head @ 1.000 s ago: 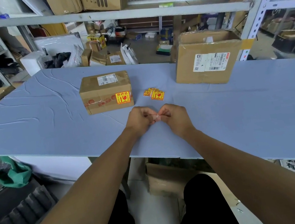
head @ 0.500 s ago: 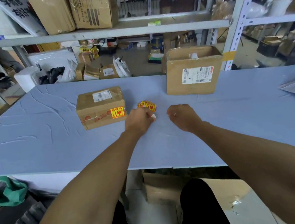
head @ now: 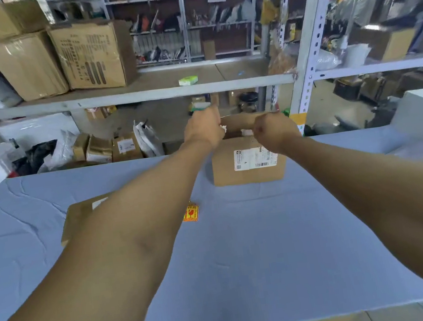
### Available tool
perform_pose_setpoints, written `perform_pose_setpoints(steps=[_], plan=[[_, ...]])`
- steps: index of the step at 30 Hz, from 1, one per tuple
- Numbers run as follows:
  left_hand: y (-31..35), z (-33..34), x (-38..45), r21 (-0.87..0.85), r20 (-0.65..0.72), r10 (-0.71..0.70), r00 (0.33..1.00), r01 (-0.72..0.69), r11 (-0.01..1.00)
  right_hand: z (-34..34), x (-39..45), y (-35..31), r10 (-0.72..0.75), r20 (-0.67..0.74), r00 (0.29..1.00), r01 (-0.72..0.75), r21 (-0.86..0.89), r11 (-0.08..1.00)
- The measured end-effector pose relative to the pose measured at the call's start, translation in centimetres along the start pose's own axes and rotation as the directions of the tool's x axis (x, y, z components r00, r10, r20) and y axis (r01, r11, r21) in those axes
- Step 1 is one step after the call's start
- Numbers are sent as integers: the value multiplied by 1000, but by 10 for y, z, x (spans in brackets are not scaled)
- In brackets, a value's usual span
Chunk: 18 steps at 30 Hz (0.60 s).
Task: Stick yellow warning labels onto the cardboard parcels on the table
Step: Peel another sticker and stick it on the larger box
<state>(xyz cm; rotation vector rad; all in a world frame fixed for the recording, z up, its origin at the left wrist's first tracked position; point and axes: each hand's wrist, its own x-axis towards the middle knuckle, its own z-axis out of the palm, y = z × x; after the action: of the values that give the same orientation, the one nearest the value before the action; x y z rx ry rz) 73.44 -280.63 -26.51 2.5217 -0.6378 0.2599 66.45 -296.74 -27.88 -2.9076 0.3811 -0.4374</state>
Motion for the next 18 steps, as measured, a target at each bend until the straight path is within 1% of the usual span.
perform_pose_setpoints(steps=[5,10,14,16,18], plan=[[11,17,57,62,-37,22,999,-20,998,2,43,12,13,9,1000,-13,28,1000],[0,42,78,11,118,-18,993,17,1000,7,62,19,-9,20,1000,10,-11,1000],[-12,48,79,19,155,-23,988,21,1000,12,66,23,-67,-1,998,67,18,998],[-18,46,78,10,166,-34,986,33,999,13,63,21,-89,3,996,88,16,996],[-26,39,72,18,190,-18,982,15,1000,13,60,17,-106,12,994,106,7,994]])
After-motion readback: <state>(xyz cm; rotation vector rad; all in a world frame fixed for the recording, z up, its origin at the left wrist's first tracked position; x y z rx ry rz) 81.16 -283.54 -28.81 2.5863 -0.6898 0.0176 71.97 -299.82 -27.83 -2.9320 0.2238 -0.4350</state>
